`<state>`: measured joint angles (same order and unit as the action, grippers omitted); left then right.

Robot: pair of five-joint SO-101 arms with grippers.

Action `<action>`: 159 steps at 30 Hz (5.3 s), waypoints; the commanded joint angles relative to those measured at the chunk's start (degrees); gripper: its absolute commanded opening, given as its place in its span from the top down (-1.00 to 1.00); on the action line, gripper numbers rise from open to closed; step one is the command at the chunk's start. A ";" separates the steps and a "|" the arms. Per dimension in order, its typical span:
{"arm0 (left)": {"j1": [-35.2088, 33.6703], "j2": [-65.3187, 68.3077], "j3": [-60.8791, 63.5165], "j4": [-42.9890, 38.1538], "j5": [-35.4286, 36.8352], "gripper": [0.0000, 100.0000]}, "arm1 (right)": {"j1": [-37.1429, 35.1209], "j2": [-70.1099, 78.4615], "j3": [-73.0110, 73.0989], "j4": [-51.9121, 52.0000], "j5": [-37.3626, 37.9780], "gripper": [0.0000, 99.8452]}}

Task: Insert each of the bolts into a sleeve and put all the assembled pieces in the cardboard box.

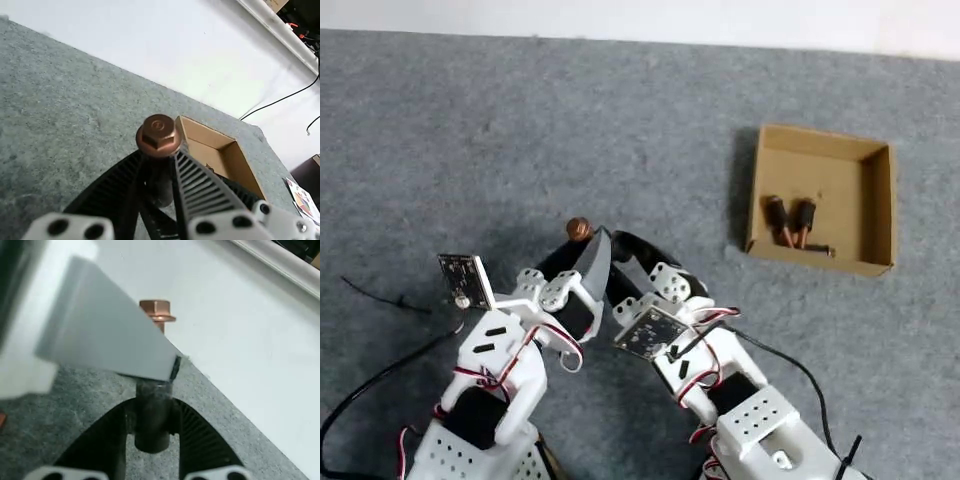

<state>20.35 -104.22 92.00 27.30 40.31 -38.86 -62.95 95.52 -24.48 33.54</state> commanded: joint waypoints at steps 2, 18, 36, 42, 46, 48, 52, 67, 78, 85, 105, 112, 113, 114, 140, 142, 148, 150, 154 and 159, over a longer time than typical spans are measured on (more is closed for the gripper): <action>0.57 -0.13 -0.31 -0.53 -0.44 0.78 | -0.31 -2.42 7.52 -0.22 0.00 0.99; -0.66 -0.22 -7.34 7.21 8.00 0.21 | 0.75 -2.42 7.43 -0.22 0.00 0.99; -23.87 -0.13 -11.12 16.70 10.37 0.21 | 8.13 -2.24 4.53 -0.22 -4.75 0.99; -24.31 -0.04 -4.26 5.98 5.98 0.23 | 16.75 -2.24 2.68 -0.22 -15.47 0.98; -24.13 -0.04 -1.89 2.20 -1.32 0.57 | 17.36 -2.15 2.59 -0.13 -15.65 0.98; -24.13 -0.04 -1.89 2.11 -3.96 0.82 | 17.71 -0.22 0.92 1.10 -15.74 0.98; -24.13 -0.04 -1.19 1.76 -10.11 0.92 | 21.67 11.74 -10.59 9.80 -21.10 0.98; -24.13 -0.04 4.97 -7.21 -10.64 0.91 | 45.05 53.76 -48.04 10.59 -50.20 0.99; -24.13 -0.04 5.05 -7.30 -10.64 0.90 | 47.87 54.55 -48.13 10.59 -53.36 0.98; -24.13 -0.04 5.14 -7.30 -10.64 0.90 | 49.98 65.89 -53.67 10.95 -53.71 0.98; -24.04 -0.04 5.14 -7.38 -10.64 0.90 | 50.15 71.60 -59.65 11.12 -53.54 0.78; -24.04 -0.04 5.14 -7.38 -10.64 0.90 | 49.54 71.52 -59.65 11.12 -53.45 0.78; -24.04 -0.04 5.14 -7.38 -10.64 0.90 | 49.54 71.52 -59.65 11.12 -53.45 0.78; -24.04 -0.04 5.14 -7.38 -10.64 0.90 | 49.45 71.43 -59.65 11.12 -53.45 0.78; -24.22 -0.04 4.97 -7.30 -11.25 0.90 | 30.73 36.97 -31.52 11.82 -36.75 0.78; -24.48 -0.04 4.70 -7.12 -17.32 0.90 | 30.73 36.97 -31.52 11.82 -36.75 0.78; -21.14 0.04 2.15 1.67 -40.35 0.91 | 30.73 36.97 -31.52 11.82 -36.75 0.78; -18.07 0.13 -0.13 6.51 -43.16 0.90 | 30.73 36.97 -31.52 11.82 -36.75 0.78; -17.19 1.89 -7.34 16.00 -45.71 0.91 | 30.73 36.97 -31.52 11.82 -36.75 0.78; -16.92 17.54 -16.92 17.58 -47.30 0.90 | 30.73 36.97 -31.52 11.82 -36.75 0.78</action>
<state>2.77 -98.77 84.44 44.09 -5.14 -7.65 -23.65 64.22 -12.70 -4.00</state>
